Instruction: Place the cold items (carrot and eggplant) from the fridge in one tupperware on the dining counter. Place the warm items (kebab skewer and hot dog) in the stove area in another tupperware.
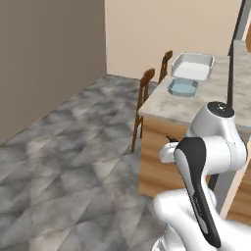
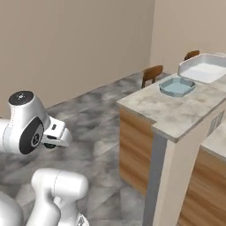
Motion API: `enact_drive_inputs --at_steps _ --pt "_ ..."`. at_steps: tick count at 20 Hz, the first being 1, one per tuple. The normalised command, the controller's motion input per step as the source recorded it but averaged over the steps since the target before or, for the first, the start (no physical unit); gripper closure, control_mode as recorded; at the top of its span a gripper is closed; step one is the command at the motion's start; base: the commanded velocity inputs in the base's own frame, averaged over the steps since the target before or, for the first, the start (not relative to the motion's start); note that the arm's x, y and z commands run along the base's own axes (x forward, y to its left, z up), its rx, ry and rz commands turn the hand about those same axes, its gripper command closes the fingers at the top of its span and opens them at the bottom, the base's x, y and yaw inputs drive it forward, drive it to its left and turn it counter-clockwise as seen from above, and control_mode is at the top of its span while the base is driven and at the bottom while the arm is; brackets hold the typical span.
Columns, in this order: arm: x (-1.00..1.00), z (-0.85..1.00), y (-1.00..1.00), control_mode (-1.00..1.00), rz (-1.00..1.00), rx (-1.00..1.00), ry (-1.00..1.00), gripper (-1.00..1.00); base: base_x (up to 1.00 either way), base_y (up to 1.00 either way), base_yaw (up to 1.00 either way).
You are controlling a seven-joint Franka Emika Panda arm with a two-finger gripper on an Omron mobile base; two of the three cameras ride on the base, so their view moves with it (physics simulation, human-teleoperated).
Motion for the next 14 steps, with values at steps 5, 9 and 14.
enact_drive_inputs --at_steps 5,9,14 --pt "0.0 0.0 0.0 1.0 0.0 0.0 0.0 1.0 0.59 1.0 -0.46" --pt "0.0 0.0 0.0 1.0 0.0 0.0 0.0 1.0 0.59 1.0 -0.46" --pt "0.0 0.0 0.0 1.0 0.0 0.0 0.0 1.0 0.61 1.0 -0.47"
